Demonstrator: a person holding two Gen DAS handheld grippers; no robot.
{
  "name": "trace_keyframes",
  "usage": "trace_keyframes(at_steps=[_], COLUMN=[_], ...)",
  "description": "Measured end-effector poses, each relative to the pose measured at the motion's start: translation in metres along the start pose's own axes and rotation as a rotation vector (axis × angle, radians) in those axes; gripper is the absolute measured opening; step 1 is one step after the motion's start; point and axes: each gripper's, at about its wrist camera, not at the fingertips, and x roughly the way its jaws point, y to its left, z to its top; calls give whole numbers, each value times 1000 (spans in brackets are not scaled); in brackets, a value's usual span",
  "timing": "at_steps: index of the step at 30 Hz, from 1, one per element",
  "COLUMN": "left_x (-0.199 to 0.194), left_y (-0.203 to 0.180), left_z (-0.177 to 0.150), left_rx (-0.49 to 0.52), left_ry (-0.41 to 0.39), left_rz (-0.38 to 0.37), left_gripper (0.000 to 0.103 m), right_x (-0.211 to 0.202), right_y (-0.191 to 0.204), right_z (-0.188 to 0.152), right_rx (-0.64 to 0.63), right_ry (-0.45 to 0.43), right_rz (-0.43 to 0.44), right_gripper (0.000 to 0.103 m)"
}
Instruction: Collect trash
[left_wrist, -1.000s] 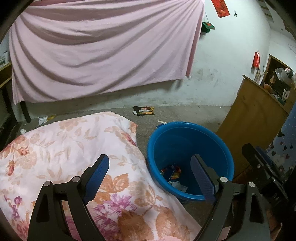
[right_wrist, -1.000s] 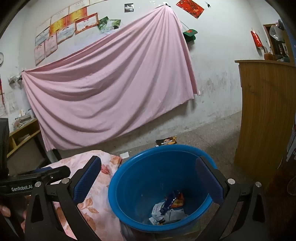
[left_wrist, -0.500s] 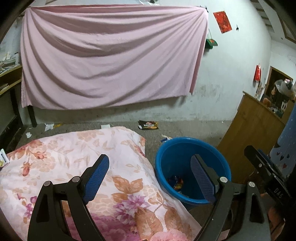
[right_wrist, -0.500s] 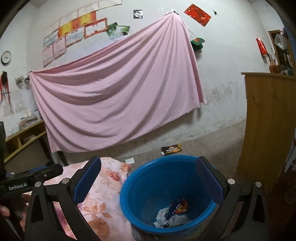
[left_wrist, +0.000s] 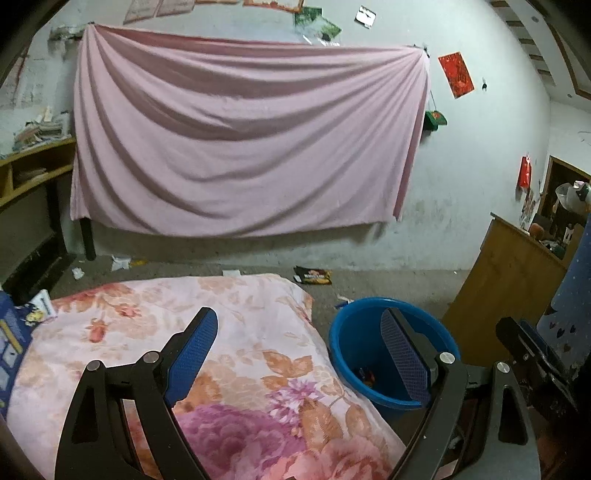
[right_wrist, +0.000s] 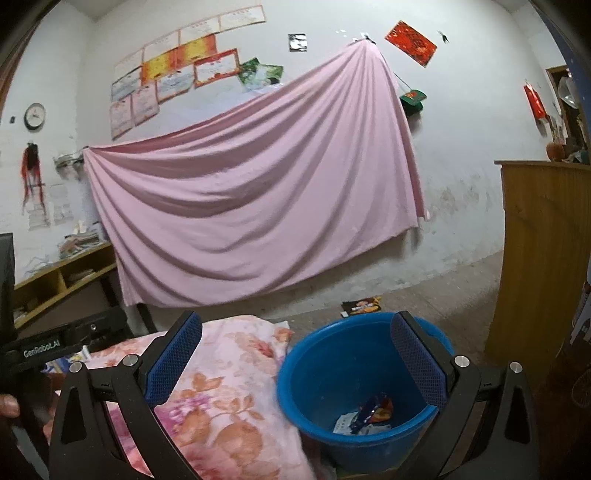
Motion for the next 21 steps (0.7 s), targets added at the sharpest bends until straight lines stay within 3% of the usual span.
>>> trace_keyframes(at_steps=[3, 21], left_x=[-20, -96], left_y=[5, 34], left_z=[-5, -40], left_rx=[1, -7], left_ry=[-26, -92], left_rz=[15, 95], left_gripper=[101, 101], right_x=[-12, -68], right_y=[13, 60], right_z=[-1, -20], right_rx=[-15, -66], right_ry=[-8, -54], right_rz=[15, 84], right_gripper=[103, 103])
